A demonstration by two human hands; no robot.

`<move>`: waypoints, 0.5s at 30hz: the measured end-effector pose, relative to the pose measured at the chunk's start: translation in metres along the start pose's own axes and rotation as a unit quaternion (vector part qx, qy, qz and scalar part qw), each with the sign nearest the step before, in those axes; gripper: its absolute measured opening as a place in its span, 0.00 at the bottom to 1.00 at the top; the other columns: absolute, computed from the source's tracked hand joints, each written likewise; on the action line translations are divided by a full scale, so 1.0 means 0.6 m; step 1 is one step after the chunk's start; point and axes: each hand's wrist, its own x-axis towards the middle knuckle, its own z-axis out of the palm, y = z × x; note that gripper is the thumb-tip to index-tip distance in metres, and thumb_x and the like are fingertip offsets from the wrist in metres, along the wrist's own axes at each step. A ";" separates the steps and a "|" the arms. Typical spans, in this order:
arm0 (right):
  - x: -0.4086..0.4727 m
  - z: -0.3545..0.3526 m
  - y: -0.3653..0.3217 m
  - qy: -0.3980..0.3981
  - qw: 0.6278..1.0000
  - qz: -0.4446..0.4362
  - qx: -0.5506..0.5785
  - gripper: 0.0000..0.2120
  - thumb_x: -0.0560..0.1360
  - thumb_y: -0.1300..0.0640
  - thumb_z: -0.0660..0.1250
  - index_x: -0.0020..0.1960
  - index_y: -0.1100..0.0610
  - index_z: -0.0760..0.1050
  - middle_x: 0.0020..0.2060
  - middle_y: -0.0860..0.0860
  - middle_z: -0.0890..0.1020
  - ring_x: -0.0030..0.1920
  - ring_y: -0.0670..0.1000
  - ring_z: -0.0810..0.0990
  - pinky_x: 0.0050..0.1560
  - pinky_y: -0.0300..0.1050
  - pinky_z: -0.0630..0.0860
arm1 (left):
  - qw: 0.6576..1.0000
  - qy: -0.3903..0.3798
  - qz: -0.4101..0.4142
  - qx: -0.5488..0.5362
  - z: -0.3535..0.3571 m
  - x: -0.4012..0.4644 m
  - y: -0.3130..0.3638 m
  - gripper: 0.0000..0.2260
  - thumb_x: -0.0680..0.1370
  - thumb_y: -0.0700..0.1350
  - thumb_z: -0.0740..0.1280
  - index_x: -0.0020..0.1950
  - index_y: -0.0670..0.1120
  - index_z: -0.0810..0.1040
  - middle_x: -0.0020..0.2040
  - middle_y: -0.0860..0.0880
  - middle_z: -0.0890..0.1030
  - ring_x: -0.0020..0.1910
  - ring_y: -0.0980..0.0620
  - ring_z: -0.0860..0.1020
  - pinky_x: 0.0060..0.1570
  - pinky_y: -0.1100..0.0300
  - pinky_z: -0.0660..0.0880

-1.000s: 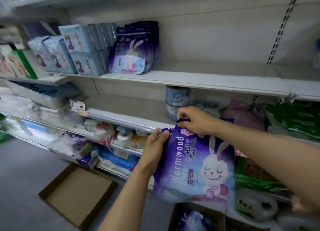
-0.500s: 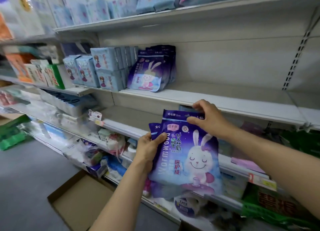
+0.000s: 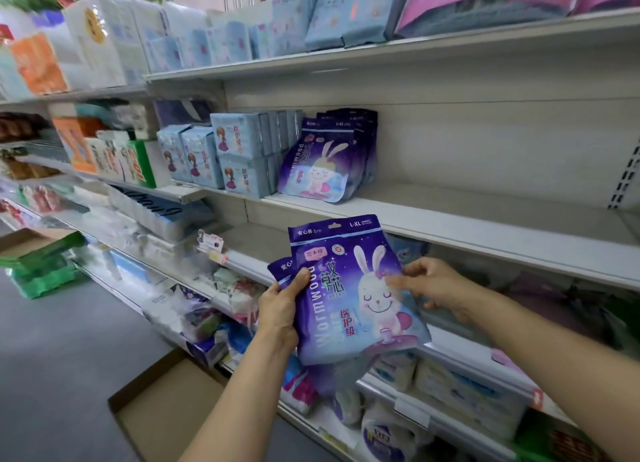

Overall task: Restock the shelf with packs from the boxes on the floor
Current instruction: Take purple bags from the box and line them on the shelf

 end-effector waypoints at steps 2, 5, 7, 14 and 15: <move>0.017 0.007 -0.006 -0.040 0.999 0.017 0.004 0.18 0.67 0.52 0.78 0.53 0.58 0.79 0.45 0.53 0.86 0.43 0.52 0.82 0.46 0.47 0.76 | 1.000 0.001 -0.003 -0.013 -0.007 0.019 0.011 0.09 0.72 0.37 0.75 0.50 0.41 0.79 0.40 0.41 0.85 0.34 0.45 0.83 0.42 0.46 0.82; 0.048 0.021 -0.020 -0.069 0.997 0.017 0.021 0.22 0.65 0.53 0.80 0.55 0.59 0.80 0.45 0.54 0.86 0.46 0.54 0.84 0.46 0.48 0.80 | 1.000 -0.003 -0.005 -0.014 -0.017 0.053 0.029 0.13 0.71 0.37 0.75 0.54 0.39 0.79 0.41 0.40 0.85 0.34 0.44 0.84 0.40 0.48 0.83; 0.069 0.038 -0.034 -0.084 0.996 0.019 0.037 0.26 0.60 0.52 0.81 0.54 0.59 0.79 0.45 0.54 0.86 0.45 0.54 0.85 0.38 0.43 0.78 | 1.000 -0.004 -0.006 -0.009 -0.025 0.082 0.042 0.16 0.71 0.38 0.75 0.58 0.37 0.79 0.43 0.39 0.85 0.35 0.44 0.84 0.40 0.47 0.83; 0.167 0.075 -0.109 -0.092 0.994 -0.024 0.044 0.14 0.68 0.65 0.75 0.53 0.62 0.80 0.47 0.59 0.85 0.47 0.60 0.85 0.50 0.54 0.81 | 1.000 -0.001 -0.023 -0.007 -0.050 0.207 0.102 0.14 0.77 0.51 0.71 0.56 0.42 0.80 0.48 0.40 0.85 0.40 0.44 0.84 0.50 0.45 0.80; 0.184 0.072 -0.120 -0.079 0.996 -0.029 0.039 0.14 0.68 0.66 0.75 0.53 0.62 0.80 0.47 0.60 0.85 0.48 0.62 0.84 0.52 0.57 0.81 | 1.000 0.001 -0.022 -0.004 -0.057 0.227 0.111 0.14 0.77 0.51 0.70 0.57 0.43 0.79 0.47 0.41 0.85 0.39 0.44 0.84 0.48 0.46 0.81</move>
